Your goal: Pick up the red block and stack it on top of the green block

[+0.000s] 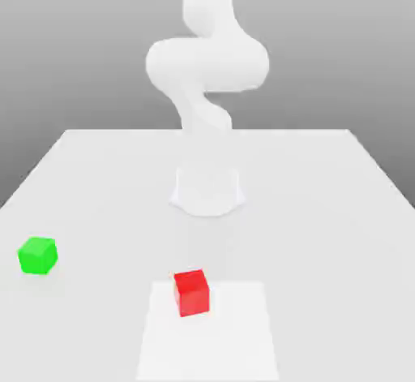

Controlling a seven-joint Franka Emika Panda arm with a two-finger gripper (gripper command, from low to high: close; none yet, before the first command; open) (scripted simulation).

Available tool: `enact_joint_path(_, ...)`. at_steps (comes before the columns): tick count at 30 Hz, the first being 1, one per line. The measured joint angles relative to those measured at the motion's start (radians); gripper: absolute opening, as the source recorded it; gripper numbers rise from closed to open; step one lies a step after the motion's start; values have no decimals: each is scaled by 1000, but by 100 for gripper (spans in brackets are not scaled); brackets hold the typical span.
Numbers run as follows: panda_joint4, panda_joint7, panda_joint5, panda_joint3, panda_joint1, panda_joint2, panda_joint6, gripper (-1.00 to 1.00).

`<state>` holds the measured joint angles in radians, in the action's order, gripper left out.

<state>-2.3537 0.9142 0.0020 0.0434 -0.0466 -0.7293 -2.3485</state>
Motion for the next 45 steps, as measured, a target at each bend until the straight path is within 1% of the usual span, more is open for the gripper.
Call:
enact_joint_path(9, -196, 422, 1, 138, -158, 262, -178, 0)
enact_joint_path(18, -389, 833, 4, 222, -271, 519, -352, 0)
enact_joint_path(22, -475, 1002, 24, 221, -281, 630, -429, 0)
enact_joint_path(24, -497, 1059, 24, 220, -286, 683, -470, 0)
enact_joint_path(28, -487, 1140, -63, 192, -282, 793, -560, 0)
enact_joint_path(32, -472, 1222, -174, 98, -215, 908, -654, 0)
enact_joint_path(33, -468, 1235, -193, 70, -192, 934, -677, -100)
enact_joint_path(40, -468, 1239, -198, 64, -187, 940, -684, -100)
enact_joint_path(42, -473, 1210, -157, 99, -211, 898, -649, -100)
enact_joint_path(45, -485, 1148, -70, 135, -224, 815, -581, -100)
